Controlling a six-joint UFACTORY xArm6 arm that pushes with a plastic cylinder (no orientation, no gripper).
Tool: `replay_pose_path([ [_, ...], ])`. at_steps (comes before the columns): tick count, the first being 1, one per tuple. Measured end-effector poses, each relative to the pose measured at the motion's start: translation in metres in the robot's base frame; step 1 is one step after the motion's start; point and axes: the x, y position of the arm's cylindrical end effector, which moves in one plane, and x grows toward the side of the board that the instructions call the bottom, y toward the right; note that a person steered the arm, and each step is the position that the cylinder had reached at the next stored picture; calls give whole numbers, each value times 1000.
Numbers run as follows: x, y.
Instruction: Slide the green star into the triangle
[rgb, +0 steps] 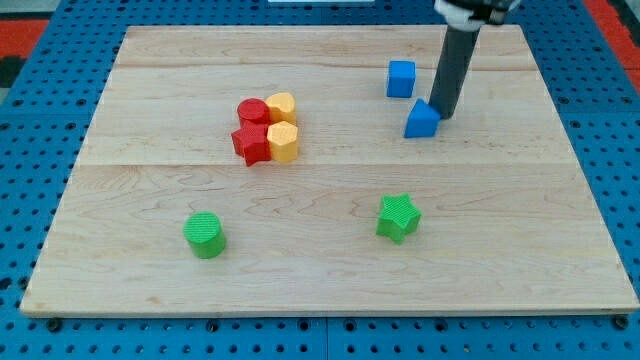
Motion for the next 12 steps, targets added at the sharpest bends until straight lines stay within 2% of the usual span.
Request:
replay_pose_path([
  [1,26,-20],
  [2,36,-1],
  [3,123,33],
  [4,177,7],
  [5,178,-57],
  [6,153,-94],
  [7,120,-92],
  [9,171,-58],
  [12,97,-16],
])
